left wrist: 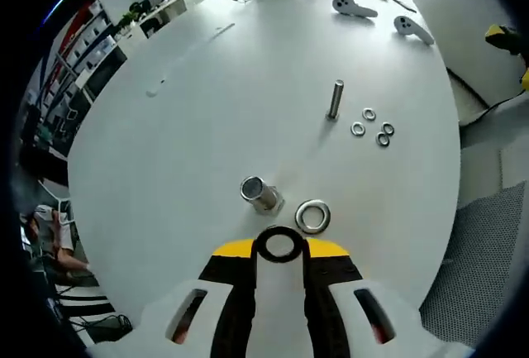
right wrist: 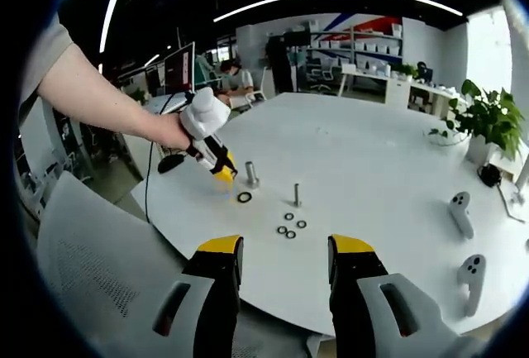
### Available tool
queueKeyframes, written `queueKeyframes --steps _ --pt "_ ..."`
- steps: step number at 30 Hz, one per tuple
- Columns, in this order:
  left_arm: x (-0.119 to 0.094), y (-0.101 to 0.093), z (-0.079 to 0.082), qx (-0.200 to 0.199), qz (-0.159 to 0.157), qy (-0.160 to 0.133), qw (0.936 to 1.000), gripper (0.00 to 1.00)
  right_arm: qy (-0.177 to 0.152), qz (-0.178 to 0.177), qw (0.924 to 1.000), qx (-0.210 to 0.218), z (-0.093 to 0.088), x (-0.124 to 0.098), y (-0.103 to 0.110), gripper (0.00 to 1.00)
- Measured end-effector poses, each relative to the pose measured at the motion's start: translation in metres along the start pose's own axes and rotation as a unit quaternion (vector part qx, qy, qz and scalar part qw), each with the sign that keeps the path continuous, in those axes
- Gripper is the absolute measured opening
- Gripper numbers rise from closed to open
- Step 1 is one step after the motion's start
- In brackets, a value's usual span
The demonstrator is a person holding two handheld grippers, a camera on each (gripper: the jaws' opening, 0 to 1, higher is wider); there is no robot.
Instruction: Place the washer onto the threaded stud by aligning its center hole with the stud, sliding it down to the base, and recovering from edge contact or off-axis alignment until the washer reaches the visible bottom stop.
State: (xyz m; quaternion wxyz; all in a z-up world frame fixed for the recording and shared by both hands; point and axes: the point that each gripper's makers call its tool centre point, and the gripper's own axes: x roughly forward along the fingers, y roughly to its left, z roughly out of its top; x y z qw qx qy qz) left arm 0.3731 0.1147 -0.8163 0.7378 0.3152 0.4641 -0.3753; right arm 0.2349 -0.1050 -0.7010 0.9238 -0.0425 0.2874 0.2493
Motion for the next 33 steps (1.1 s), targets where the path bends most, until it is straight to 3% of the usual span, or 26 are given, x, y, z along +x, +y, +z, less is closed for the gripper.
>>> queueKeyframes --steps 6,16,28,33 --pt "-0.010 0.001 0.005 0.023 -0.001 -0.009 0.9997 0.19 -0.001 -0.001 1.0000 0.001 0.001 0.000 0.000 0.43" --pt "-0.015 0.012 0.029 0.043 0.001 -0.020 0.9989 0.19 -0.003 -0.002 1.0000 0.002 0.001 0.000 -0.001 0.43" --pt "-0.003 0.015 0.042 0.054 -0.004 -0.006 0.9985 0.19 -0.004 -0.004 1.0000 0.002 0.001 -0.001 -0.001 0.43" --pt "0.004 0.019 0.041 0.060 -0.014 0.015 0.9980 0.19 -0.005 -0.004 1.0000 0.003 0.001 -0.001 -0.002 0.43"
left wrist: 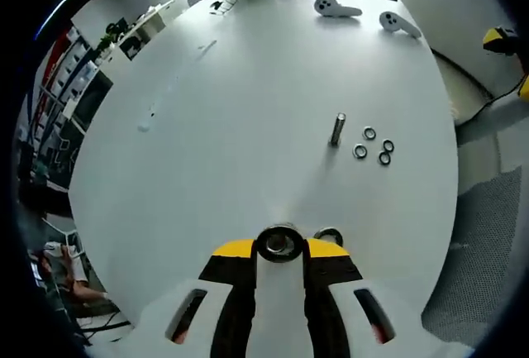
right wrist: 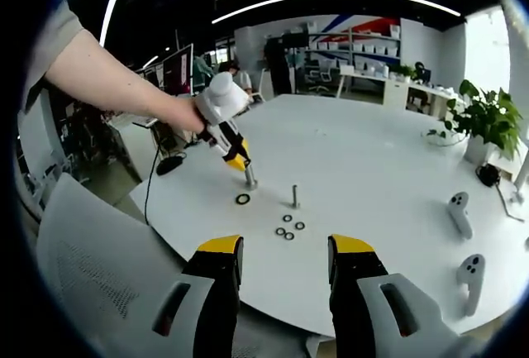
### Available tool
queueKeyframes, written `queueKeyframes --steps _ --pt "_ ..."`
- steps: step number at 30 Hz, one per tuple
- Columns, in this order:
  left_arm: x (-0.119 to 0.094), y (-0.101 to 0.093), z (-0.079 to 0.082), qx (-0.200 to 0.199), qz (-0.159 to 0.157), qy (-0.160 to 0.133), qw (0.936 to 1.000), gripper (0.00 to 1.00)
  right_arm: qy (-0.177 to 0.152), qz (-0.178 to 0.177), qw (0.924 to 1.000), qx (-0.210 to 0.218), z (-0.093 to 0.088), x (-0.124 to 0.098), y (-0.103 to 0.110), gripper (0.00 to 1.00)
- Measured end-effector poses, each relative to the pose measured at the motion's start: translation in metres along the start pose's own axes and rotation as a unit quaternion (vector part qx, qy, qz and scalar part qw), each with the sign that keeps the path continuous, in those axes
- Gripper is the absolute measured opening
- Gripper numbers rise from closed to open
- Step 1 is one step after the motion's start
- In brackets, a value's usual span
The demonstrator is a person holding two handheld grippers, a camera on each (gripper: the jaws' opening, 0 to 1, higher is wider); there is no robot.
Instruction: Place the washer onto the threaded stud by aligning its center hole with the stud, sliding it down to the base, and recovering from edge contact or off-axis alignment until the washer reaches the visible bottom stop.
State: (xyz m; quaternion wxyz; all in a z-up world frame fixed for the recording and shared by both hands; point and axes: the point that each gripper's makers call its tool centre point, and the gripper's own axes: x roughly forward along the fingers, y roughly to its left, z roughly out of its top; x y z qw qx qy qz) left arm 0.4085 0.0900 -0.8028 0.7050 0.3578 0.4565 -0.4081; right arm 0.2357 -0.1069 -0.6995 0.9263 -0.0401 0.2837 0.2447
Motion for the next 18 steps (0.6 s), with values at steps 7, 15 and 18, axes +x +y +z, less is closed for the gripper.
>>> queueKeyframes --steps 7,15,18 --pt "0.004 -0.001 -0.001 0.006 -0.009 0.017 0.9998 0.19 -0.001 -0.001 1.0000 0.001 0.000 0.000 -0.001 0.43" --pt "0.015 -0.004 -0.002 0.022 -0.019 0.040 0.9988 0.19 -0.001 -0.001 1.0000 0.001 0.000 0.001 -0.001 0.43" --pt "0.020 -0.006 -0.004 0.020 -0.022 0.046 0.9985 0.19 0.000 0.000 1.0000 0.001 0.000 0.001 -0.001 0.43"
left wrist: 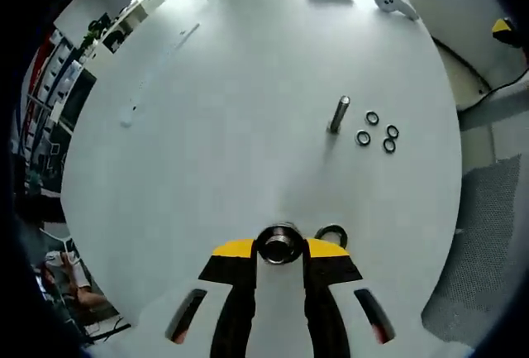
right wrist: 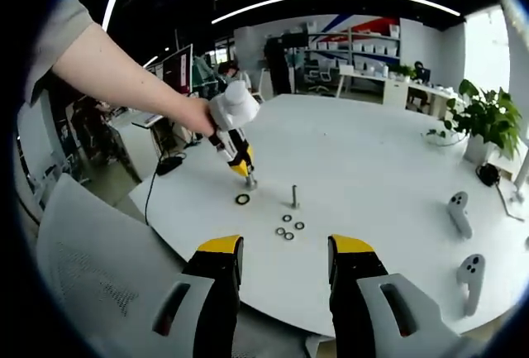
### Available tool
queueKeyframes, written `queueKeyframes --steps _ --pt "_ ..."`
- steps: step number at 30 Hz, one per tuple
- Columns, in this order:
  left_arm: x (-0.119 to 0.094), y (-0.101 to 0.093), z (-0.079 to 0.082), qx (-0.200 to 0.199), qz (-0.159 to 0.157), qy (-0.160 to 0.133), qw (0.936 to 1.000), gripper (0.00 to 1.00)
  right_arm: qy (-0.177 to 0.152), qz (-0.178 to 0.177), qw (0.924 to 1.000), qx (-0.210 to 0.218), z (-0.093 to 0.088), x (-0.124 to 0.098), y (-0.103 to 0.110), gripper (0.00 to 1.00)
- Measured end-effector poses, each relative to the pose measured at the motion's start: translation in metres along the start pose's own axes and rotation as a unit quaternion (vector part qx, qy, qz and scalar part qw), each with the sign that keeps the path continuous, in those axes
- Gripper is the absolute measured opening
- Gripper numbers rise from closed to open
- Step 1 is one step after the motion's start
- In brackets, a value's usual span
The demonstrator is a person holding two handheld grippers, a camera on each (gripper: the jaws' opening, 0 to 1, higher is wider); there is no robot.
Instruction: Place the washer onto the threaded stud by aligning its center hole with the stud, sliding it down to the base, and recovering from edge contact or off-axis alignment until the washer reaches the visible bottom stop.
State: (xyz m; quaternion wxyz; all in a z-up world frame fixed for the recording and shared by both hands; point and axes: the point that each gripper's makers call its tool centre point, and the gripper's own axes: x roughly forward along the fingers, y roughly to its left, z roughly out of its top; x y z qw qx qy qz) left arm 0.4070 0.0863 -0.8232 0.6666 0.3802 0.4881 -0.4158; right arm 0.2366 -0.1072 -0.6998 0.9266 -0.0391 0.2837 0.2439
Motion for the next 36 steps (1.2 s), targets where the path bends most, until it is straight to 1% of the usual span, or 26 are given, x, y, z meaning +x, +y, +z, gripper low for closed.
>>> queueKeyframes --steps 2,5,10,12,14,17,21,23,24,25,26,27,28,30,32,36 --pt "0.004 -0.001 -0.001 -0.008 0.000 0.008 0.9999 0.19 0.000 0.000 1.0000 0.000 0.000 0.000 0.000 0.43" --pt "0.009 -0.002 -0.002 -0.005 -0.002 0.012 0.9999 0.19 0.000 -0.001 1.0000 0.000 0.000 0.000 0.000 0.43" --pt "0.014 -0.001 -0.003 -0.018 -0.003 0.010 0.9998 0.19 0.001 0.001 1.0000 -0.001 -0.001 0.000 0.001 0.43" --pt "0.017 -0.002 -0.004 -0.017 -0.003 0.011 0.9998 0.19 0.001 0.000 1.0000 0.000 -0.001 0.000 0.000 0.43" --pt "0.018 0.001 0.000 -0.028 -0.001 0.001 0.9996 0.19 0.002 0.001 1.0000 0.000 -0.001 0.000 0.000 0.43" --pt "0.016 0.003 0.001 -0.038 -0.014 0.002 0.9992 0.19 0.003 0.002 1.0000 -0.002 -0.001 0.000 0.001 0.43" --pt "0.016 0.000 0.000 -0.036 -0.026 0.013 0.9989 0.19 0.003 0.001 1.0000 -0.001 -0.001 0.000 0.000 0.43" --pt "0.015 -0.001 0.000 -0.026 -0.024 0.017 0.9992 0.18 0.003 0.001 1.0000 -0.001 -0.001 0.001 0.000 0.43" --pt "0.014 -0.001 0.003 -0.021 -0.023 0.014 0.9994 0.18 0.004 0.002 1.0000 -0.002 -0.001 0.001 0.001 0.43" --pt "0.013 0.000 0.009 -0.018 -0.022 0.002 0.9996 0.12 0.004 0.002 1.0000 -0.002 -0.001 0.001 0.001 0.43" --pt "0.011 0.003 0.012 -0.025 -0.021 0.007 0.9995 0.11 0.003 0.001 1.0000 -0.001 -0.001 0.000 0.000 0.43" --pt "0.010 0.001 0.006 -0.025 -0.020 0.021 0.9993 0.11 0.003 0.001 1.0000 -0.001 -0.001 0.000 0.000 0.43" --pt "0.012 -0.001 0.007 -0.011 -0.024 0.016 0.9995 0.11 0.003 0.001 1.0000 -0.001 -0.001 0.000 0.000 0.43" --pt "0.013 0.000 0.004 -0.021 -0.025 0.022 0.9992 0.11 0.003 0.001 1.0000 -0.002 -0.001 0.000 0.000 0.43" --pt "0.011 0.001 0.004 -0.027 -0.023 0.017 0.9992 0.11 0.003 0.000 1.0000 -0.001 -0.001 0.000 0.000 0.43" --pt "0.010 -0.001 0.002 -0.019 -0.017 0.011 0.9996 0.12 0.002 -0.002 1.0000 0.000 -0.001 0.000 -0.001 0.43"
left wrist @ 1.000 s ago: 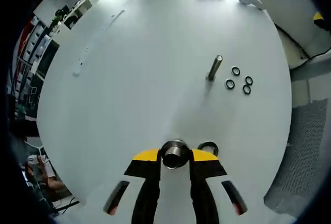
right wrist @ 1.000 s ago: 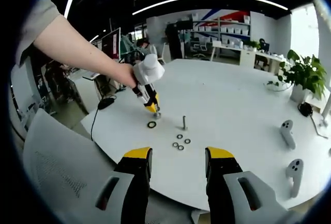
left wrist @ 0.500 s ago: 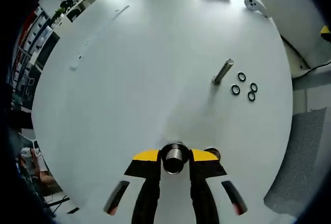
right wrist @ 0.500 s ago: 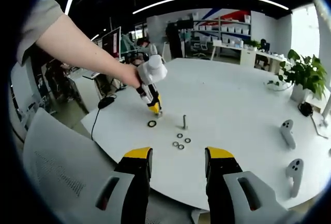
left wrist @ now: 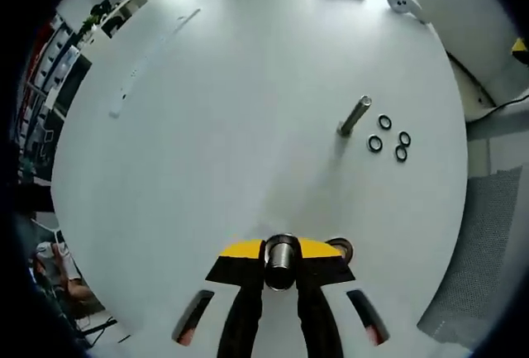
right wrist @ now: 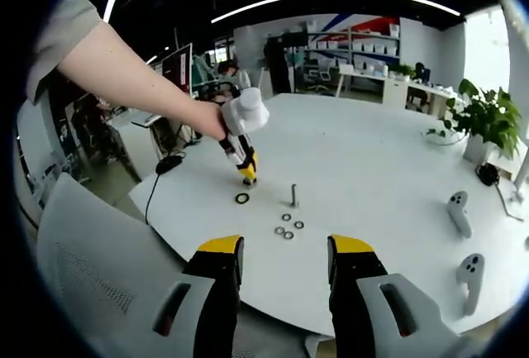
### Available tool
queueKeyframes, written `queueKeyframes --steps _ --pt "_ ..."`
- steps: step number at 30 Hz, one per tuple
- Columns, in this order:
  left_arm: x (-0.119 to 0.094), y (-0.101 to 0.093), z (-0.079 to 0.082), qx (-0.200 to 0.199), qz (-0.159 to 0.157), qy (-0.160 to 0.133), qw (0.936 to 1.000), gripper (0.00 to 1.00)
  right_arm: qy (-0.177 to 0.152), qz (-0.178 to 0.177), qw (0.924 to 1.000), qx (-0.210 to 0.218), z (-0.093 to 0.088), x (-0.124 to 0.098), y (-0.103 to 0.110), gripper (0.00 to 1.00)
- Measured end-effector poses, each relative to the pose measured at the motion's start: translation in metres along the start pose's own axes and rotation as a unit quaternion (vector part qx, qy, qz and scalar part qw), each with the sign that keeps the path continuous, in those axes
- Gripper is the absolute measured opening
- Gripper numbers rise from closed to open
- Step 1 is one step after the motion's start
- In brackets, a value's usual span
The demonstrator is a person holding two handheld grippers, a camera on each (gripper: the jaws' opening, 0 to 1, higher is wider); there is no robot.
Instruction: Place the washer onto the threaded stud by aligning its center hole with the stud, sliding it down to the base, and recovering from edge contact or off-axis alignment until the washer reaches the visible bottom stop.
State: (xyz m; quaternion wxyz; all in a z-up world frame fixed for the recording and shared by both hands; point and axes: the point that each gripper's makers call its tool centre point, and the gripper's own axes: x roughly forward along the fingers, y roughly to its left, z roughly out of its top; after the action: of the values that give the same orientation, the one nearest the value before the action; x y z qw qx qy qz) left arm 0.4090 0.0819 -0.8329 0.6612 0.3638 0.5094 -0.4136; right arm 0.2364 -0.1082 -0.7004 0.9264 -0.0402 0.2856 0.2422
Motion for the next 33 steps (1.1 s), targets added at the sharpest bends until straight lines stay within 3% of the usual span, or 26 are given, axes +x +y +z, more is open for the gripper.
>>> queueKeyframes --steps 8,19,33 --pt "0.003 0.003 -0.001 0.002 0.005 0.000 1.0000 0.12 0.002 -0.002 1.0000 -0.002 -0.001 0.000 -0.001 0.43" --pt "0.001 0.010 0.001 -0.014 0.018 -0.026 0.9994 0.18 0.003 -0.002 1.0000 -0.003 -0.001 0.000 0.000 0.43" --pt "-0.018 0.005 0.007 -0.049 0.025 -0.059 0.9968 0.26 0.004 -0.005 1.0000 0.000 -0.001 0.000 -0.002 0.43"
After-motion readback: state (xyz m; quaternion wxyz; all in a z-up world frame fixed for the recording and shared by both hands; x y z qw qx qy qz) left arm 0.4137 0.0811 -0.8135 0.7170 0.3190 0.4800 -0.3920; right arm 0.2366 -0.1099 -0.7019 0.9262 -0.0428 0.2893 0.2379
